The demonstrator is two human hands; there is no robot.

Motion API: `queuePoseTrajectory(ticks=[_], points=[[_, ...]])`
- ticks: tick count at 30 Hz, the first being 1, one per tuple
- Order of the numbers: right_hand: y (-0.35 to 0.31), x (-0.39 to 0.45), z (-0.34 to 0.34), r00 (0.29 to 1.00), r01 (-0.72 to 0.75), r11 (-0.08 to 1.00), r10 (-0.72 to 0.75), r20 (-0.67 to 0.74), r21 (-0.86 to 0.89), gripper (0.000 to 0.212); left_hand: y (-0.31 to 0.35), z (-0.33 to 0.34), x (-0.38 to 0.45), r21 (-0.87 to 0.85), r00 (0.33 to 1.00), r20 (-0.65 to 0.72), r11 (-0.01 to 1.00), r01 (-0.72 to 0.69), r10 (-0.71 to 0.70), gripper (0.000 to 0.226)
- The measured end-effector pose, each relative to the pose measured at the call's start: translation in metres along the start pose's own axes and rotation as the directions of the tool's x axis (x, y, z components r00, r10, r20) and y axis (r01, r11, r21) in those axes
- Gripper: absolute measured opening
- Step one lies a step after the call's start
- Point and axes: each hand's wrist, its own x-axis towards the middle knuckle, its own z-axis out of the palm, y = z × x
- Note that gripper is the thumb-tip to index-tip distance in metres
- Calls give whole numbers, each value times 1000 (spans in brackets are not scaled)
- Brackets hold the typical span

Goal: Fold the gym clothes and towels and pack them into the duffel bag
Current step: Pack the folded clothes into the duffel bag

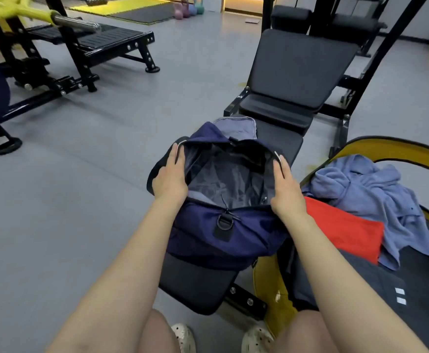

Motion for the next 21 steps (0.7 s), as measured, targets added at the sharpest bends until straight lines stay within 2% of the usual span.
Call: queuePoseTrajectory(ticks=[3, 6, 11, 16, 21], points=[[-1, 4, -15, 1000, 14, 999, -15, -26, -53, 89, -3, -1, -9, -26, 999, -16, 999, 37, -37, 93], [4, -5, -5, 998, 19, 993, -12, 60, -117, 90, -17, 19, -30, -81, 996, 64, 994, 75, -70, 94], [16, -18, 33, 980, -58, 984, 88, 176, -171, 96, -38, 57, -50, -190, 978, 194, 975, 115, -77, 99], [17, -24, 58, 977, -88, 978, 122, 176, -191, 96, -43, 74, -56, -235, 961, 268, 963, 132, -66, 97], [21, -26, 67, 990, -66, 976, 89, 105, -208, 94, -37, 76, -56, -240, 964, 262, 964, 115, -50, 98]])
